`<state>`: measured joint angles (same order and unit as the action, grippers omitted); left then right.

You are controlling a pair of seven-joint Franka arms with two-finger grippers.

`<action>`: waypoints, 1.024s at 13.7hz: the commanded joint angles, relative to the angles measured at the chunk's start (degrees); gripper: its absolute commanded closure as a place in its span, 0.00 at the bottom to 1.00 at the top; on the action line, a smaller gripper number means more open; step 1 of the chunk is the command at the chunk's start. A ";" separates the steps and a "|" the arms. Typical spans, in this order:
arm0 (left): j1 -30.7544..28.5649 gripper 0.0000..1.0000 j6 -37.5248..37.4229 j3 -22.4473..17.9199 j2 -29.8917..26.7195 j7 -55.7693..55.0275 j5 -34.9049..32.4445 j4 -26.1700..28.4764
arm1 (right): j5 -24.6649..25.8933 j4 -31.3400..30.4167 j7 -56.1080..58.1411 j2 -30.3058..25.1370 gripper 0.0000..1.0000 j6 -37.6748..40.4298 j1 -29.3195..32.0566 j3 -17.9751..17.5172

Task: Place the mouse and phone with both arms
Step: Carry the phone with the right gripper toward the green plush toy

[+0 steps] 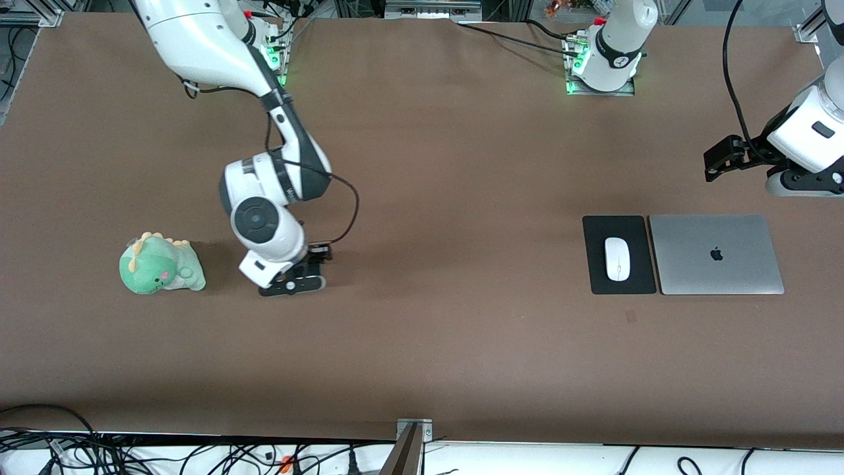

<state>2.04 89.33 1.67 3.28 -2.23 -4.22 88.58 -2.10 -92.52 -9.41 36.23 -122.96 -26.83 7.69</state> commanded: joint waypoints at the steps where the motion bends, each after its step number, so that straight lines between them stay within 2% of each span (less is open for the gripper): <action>1: -0.02 0.00 -0.48 0.00 -0.73 0.64 0.00 -0.08 | -1.50 -5.99 6.13 -2.92 0.65 -3.93 4.14 -0.93; 4: -0.02 0.00 -0.48 0.00 -0.73 0.64 0.00 -0.08 | -1.59 -12.32 10.37 -3.27 0.65 -12.28 7.84 -0.93; 7: -0.02 0.00 -0.48 0.00 -0.73 0.64 0.00 -0.08 | -2.73 -13.83 10.37 -2.66 0.62 -14.41 9.51 -0.84; 8: -0.02 0.00 -0.48 0.00 -0.73 0.64 0.00 -0.08 | -3.17 -13.91 10.37 -2.40 0.55 -14.50 9.95 -0.84; 10: -0.02 0.00 -0.48 0.00 -0.73 0.64 0.00 -0.08 | -3.17 -15.31 10.37 -1.61 0.31 -16.94 10.22 -0.93; 11: -0.02 0.00 -0.48 0.00 -0.73 0.64 0.00 -0.08 | -3.17 -15.84 10.20 -1.60 0.11 -17.92 10.22 -0.93; 12: -0.02 0.00 -0.48 0.00 -0.73 0.64 0.00 -0.16 | -3.35 -15.85 9.68 -2.13 0.00 -17.58 10.22 -0.93; 14: -0.10 0.00 -0.48 0.00 -0.73 0.64 0.00 -0.08 | -3.44 -14.89 9.50 -4.58 0.00 -14.61 10.14 -1.19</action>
<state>2.04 89.33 1.66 3.28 -2.23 -4.22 88.58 -4.54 -106.33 -0.15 35.73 -139.56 -17.40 7.62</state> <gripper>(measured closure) 0.000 0.079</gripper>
